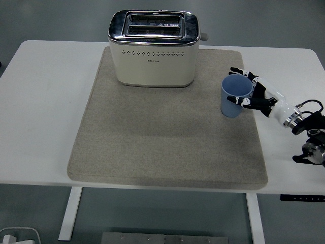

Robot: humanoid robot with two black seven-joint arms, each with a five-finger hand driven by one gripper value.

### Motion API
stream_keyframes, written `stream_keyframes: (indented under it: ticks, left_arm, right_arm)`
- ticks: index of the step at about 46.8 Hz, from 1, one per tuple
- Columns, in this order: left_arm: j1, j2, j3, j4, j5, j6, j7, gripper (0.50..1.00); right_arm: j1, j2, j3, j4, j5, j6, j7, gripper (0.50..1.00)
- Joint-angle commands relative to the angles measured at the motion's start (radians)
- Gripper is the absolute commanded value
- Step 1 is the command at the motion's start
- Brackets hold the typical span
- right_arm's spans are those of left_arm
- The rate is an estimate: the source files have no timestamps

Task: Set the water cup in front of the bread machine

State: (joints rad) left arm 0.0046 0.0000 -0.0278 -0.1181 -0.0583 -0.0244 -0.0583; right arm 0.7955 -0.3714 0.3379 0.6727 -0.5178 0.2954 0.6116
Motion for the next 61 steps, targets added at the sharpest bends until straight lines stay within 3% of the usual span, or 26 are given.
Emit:
stream_keyframes:
  ticks: [1,28,32,39,61]
  left_arm:
    - [0.000,0.000,0.000,0.000,0.000,0.001,0.000,1.000]
    - [0.000,0.000,0.000,0.000,0.000,0.001,0.000,1.000]
    - [0.000,0.000,-0.001,0.000,0.000,0.001,0.000,1.000]
    - [0.000,0.000,0.000,0.000,0.000,0.000,0.000,1.000]
    - [0.000,0.000,-0.001,0.001,0.000,0.001,0.000,1.000]
  right_arm:
    - [0.001,0.000,0.000,-0.001,-0.001,-0.004,-0.001,0.917]
    - [0.007,-0.011,0.001,-0.002,0.004,-0.001,-0.001,0.897]
    - [0.007,-0.011,0.001,-0.002,0.004,0.002,-0.001,0.854]
    - [0.008,-0.017,0.001,-0.004,0.001,0.005,-0.001,0.727]
    - [0.010,-0.018,0.001,-0.004,0.002,0.005,-0.001,0.590]
